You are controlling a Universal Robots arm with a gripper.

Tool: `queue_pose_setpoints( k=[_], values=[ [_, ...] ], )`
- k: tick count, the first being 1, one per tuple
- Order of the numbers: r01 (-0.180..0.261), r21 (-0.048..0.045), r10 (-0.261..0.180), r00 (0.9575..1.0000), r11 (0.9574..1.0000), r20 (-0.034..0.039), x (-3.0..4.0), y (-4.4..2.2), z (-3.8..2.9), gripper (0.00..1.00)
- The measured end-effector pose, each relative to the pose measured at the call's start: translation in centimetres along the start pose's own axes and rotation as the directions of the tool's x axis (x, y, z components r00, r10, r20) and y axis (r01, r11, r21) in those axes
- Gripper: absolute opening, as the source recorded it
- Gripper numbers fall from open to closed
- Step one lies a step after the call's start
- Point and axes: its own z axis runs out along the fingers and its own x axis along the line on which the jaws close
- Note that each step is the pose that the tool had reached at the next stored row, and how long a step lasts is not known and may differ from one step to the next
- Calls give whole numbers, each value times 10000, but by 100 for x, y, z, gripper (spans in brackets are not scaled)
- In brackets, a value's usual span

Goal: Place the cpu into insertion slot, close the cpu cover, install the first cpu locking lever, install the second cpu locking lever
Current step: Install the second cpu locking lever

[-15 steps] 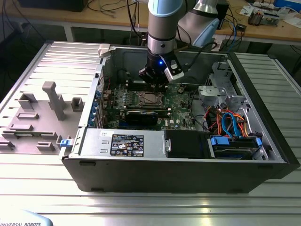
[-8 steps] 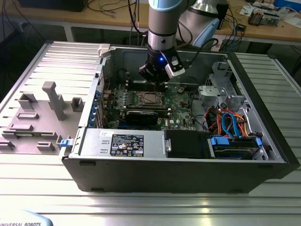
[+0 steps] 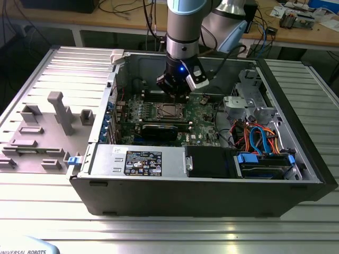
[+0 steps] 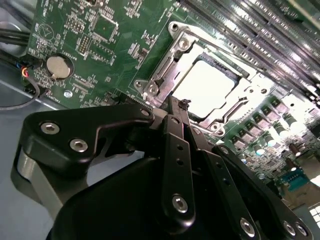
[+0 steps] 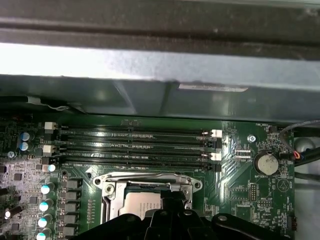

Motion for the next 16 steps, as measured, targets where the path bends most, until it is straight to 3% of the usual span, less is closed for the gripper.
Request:
queue_pose_setpoints(
  k=[16],
  values=[
    [0, 0, 0, 10000, 10000, 0, 2, -56, -5, 11]
  ],
)
